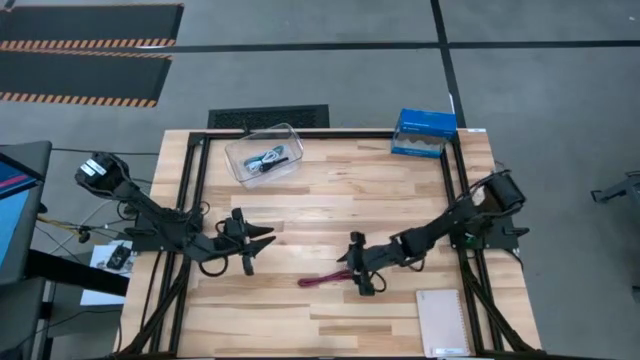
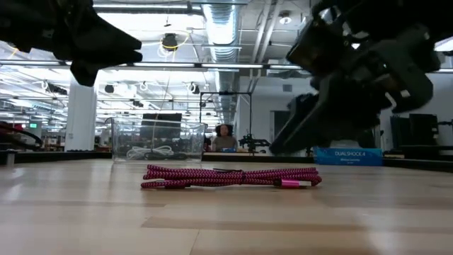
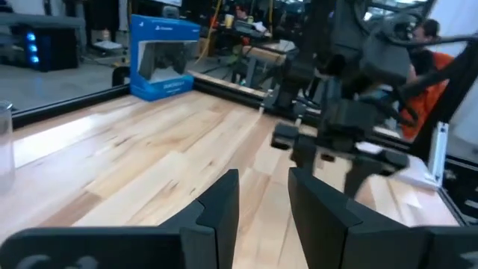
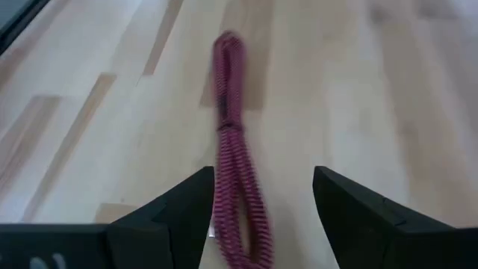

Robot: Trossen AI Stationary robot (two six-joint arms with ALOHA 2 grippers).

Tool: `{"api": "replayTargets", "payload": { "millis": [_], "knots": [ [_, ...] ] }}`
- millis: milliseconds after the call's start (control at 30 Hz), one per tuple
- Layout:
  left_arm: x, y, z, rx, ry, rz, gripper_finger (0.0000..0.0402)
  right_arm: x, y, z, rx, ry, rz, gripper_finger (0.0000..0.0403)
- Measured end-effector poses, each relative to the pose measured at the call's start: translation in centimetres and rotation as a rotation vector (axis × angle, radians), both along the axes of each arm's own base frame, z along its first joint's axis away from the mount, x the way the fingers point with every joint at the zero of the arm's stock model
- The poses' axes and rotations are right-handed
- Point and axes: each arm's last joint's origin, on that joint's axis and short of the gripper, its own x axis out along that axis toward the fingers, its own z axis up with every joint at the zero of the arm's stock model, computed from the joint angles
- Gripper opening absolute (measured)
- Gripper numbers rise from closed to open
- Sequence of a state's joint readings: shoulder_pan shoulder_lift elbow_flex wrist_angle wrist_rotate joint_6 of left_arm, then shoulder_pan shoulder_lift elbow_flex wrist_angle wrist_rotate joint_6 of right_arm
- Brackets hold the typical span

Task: Pick and place USB-C Cables
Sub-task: Put the pink charger cable into the transparent bin

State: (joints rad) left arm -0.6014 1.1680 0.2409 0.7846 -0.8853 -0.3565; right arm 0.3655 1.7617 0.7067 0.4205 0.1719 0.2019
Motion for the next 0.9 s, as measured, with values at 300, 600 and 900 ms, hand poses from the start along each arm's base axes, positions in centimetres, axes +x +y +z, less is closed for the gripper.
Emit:
{"api": "replayTargets", "payload": {
  "millis": [300,600,900],
  "knots": [
    [1.0,-0.6,-1.2,-0.003,-0.030,0.022,0.0105,1.3,0.3,-1.8,0.062,0.072,0.073,0.0253],
    [1.6,-0.6,-2.1,-0.009,-0.028,0.043,0.0105,1.0,-0.2,-2.2,0.078,0.143,0.023,0.0200],
    [1.7,-0.5,-2.1,-0.021,-0.033,0.045,0.0105,1.2,-0.6,-2.2,0.092,0.146,0.004,0.0038]
  ]
}}
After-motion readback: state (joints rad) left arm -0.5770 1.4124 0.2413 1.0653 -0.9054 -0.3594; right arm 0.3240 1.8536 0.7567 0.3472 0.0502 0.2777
